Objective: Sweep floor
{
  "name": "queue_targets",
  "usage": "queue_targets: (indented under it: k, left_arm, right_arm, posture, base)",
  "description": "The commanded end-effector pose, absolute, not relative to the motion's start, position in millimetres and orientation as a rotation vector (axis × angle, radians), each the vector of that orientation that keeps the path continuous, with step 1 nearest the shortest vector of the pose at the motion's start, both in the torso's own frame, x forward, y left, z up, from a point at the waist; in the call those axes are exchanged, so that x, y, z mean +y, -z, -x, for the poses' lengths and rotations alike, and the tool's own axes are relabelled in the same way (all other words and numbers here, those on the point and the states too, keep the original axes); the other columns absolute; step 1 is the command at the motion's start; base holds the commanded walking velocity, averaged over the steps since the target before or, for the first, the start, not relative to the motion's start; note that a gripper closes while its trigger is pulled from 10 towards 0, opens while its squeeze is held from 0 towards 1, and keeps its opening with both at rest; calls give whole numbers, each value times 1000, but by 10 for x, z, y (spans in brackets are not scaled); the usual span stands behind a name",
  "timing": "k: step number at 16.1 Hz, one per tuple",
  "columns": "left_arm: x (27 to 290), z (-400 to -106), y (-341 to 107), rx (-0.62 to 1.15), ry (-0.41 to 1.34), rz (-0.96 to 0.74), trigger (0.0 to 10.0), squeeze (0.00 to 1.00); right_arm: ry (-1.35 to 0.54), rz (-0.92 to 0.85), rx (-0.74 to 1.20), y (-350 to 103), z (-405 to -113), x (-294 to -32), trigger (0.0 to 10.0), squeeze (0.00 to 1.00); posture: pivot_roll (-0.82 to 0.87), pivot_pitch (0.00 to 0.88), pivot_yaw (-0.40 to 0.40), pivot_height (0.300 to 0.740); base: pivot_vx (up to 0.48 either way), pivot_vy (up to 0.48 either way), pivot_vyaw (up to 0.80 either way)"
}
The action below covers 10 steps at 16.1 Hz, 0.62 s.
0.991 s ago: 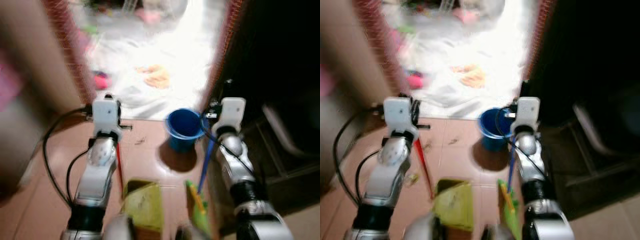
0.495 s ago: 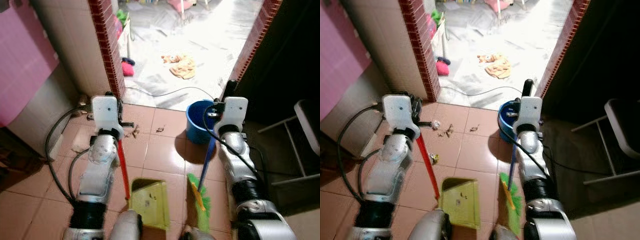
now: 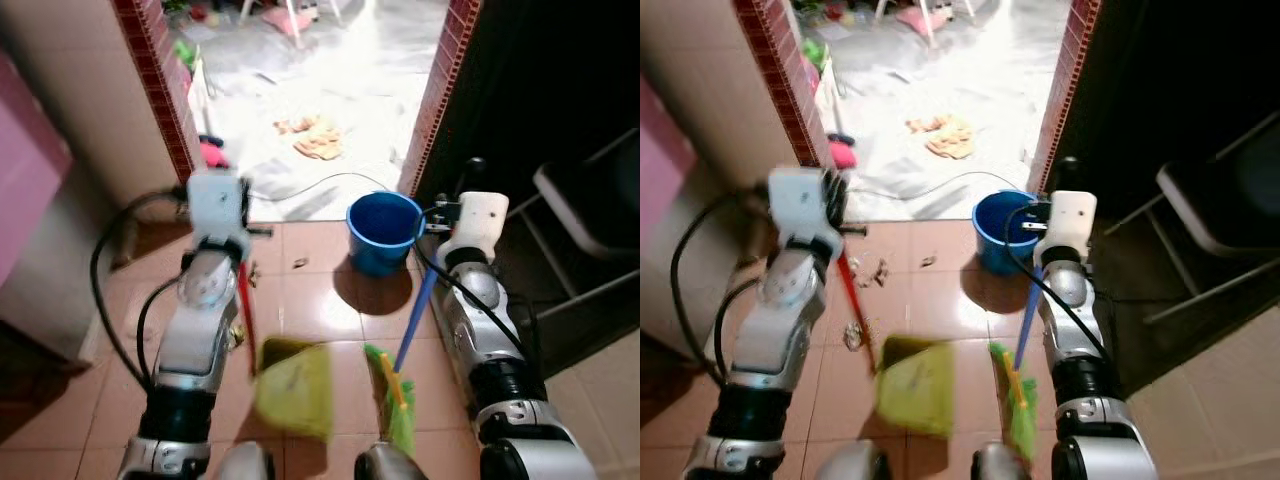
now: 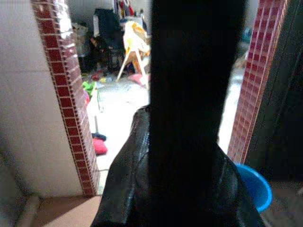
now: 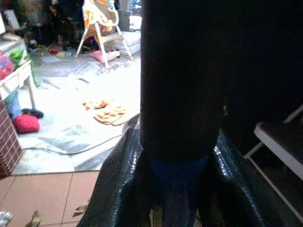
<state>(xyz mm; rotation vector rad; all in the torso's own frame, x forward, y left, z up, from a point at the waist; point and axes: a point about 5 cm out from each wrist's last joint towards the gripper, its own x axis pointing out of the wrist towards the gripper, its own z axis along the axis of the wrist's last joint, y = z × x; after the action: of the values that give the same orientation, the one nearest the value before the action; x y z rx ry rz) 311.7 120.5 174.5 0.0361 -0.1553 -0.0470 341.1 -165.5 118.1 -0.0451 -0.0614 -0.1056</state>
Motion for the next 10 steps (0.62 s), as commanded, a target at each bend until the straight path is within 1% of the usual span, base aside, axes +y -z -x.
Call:
queue_targets:
  k: [1,10]
  left_arm:
    - [1295,-3119,-1906,-224,17,-67,10000,0]
    - [1279,-3126,-1934,-237,30,-89,10000,0]
  right_arm:
    - [81,37,-67,-1214,-3431,-1556,10000,0]
    - [62,66,-78,-1234,-3446,-1532,10000,0]
  posture:
    - [-8,70,5,740]
    - [-8,59,1,740]
  base:
    - [0,480,0]
    - [0,480,0]
